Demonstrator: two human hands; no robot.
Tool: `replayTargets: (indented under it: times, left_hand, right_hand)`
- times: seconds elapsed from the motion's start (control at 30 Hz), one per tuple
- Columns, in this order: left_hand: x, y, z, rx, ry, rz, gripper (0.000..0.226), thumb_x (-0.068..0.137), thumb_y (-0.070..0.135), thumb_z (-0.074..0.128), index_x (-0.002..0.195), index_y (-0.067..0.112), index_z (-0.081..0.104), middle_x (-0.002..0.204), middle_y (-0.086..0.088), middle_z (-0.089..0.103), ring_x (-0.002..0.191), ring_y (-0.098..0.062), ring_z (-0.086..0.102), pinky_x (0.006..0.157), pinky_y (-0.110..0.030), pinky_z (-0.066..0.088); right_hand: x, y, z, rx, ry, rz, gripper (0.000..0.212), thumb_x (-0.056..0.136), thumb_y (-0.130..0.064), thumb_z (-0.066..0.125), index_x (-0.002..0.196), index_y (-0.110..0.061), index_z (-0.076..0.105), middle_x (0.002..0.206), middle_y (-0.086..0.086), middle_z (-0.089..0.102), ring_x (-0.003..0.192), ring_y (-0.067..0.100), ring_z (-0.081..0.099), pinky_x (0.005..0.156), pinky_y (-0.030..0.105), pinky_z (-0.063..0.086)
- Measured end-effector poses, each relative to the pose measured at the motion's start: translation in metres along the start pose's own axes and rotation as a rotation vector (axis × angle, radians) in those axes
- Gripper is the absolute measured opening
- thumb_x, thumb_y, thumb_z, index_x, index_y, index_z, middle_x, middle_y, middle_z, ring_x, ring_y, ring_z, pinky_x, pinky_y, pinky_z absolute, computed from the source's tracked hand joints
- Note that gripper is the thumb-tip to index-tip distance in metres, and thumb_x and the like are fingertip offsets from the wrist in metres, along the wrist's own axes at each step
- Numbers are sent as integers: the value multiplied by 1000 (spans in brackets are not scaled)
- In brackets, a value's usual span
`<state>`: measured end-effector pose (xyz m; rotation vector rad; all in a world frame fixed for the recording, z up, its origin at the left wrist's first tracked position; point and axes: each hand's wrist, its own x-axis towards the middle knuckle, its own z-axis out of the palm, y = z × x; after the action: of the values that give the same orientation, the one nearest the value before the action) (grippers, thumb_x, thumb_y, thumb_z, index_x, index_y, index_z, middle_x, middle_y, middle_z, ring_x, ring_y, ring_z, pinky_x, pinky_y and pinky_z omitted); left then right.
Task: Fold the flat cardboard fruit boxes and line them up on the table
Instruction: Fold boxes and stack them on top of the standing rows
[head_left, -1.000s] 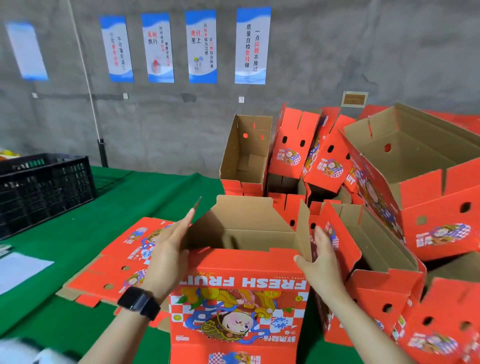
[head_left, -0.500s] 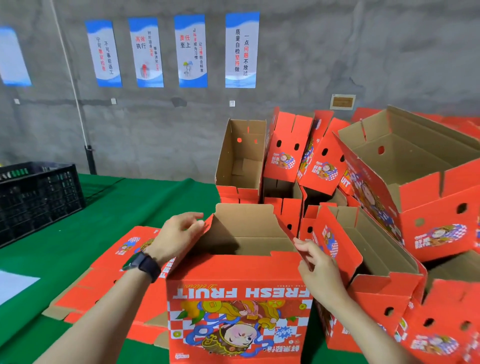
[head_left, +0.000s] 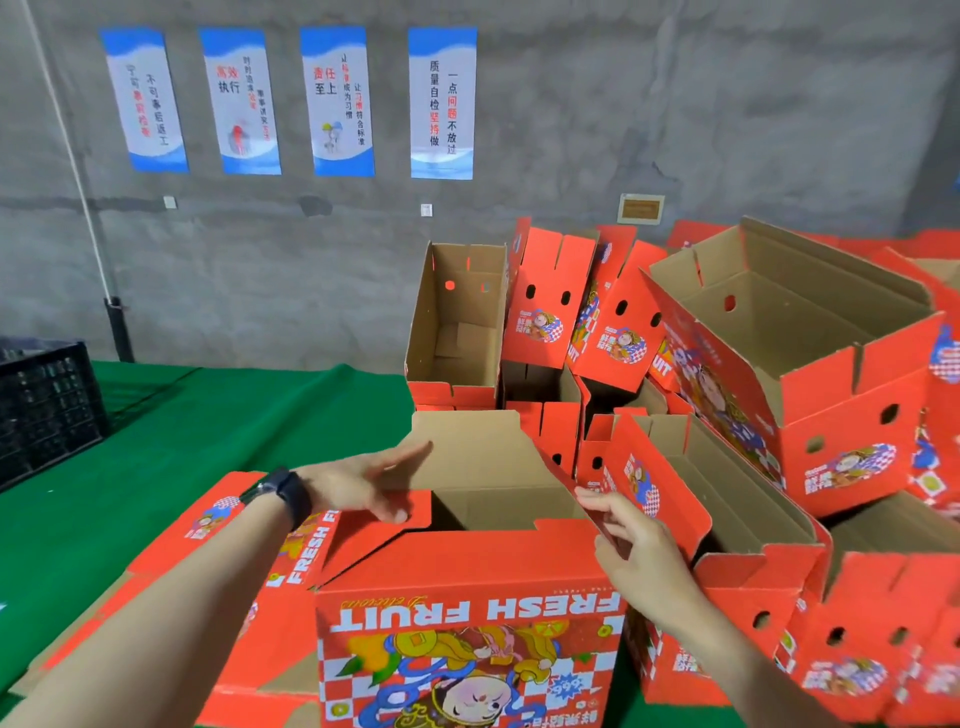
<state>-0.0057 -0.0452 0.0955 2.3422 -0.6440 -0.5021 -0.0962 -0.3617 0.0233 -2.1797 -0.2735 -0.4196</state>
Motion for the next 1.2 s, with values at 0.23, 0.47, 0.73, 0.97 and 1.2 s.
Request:
replayTargets:
  times: [0.23, 0.47, 0.73, 0.97, 1.2]
  left_hand:
    - [3, -29, 22, -127, 459, 142, 75, 68, -5, 79, 129, 25, 49, 121, 4, 50, 111, -14, 47, 90, -16, 38]
    - [1, -28, 30, -89, 605, 202, 42, 73, -17, 65, 90, 19, 54, 85, -4, 61, 79, -8, 59, 81, -28, 45]
    - [-10, -28, 25, -216, 244, -25, 41, 71, 49, 72, 95, 19, 60, 94, 7, 60, 88, -10, 54, 84, -29, 41]
    - [4, -19, 26, 154, 271, -207, 52, 67, 42, 82, 105, 26, 51, 101, 3, 60, 93, -16, 57, 79, -27, 45]
    - [8, -14, 34, 260, 350, -263, 53, 59, 42, 85, 97, 24, 52, 104, -3, 61, 95, -21, 58, 87, -35, 48]
  right_hand:
    - [10, 4, -10, 6, -202, -13, 18, 89, -39, 57, 98, -34, 73, 124, -22, 59, 128, -12, 33, 107, 22, 24]
    - [52, -20, 4, -143, -25, 73, 20, 100, -38, 42, 110, -29, 57, 76, -6, 65, 57, -2, 53, 58, 18, 39]
    - [67, -18, 8, -351, -392, 133, 39, 86, -44, 65, 122, -28, 58, 139, -5, 39, 135, 16, 31, 110, 35, 28]
    - [82, -18, 21, -472, -448, 216, 81, 79, -48, 69, 148, -28, 31, 145, 3, 35, 138, 24, 29, 109, 39, 31]
    - [81, -18, 31, -590, -395, 182, 77, 73, -52, 72, 138, -29, 37, 133, 2, 39, 129, 22, 32, 101, 38, 36]
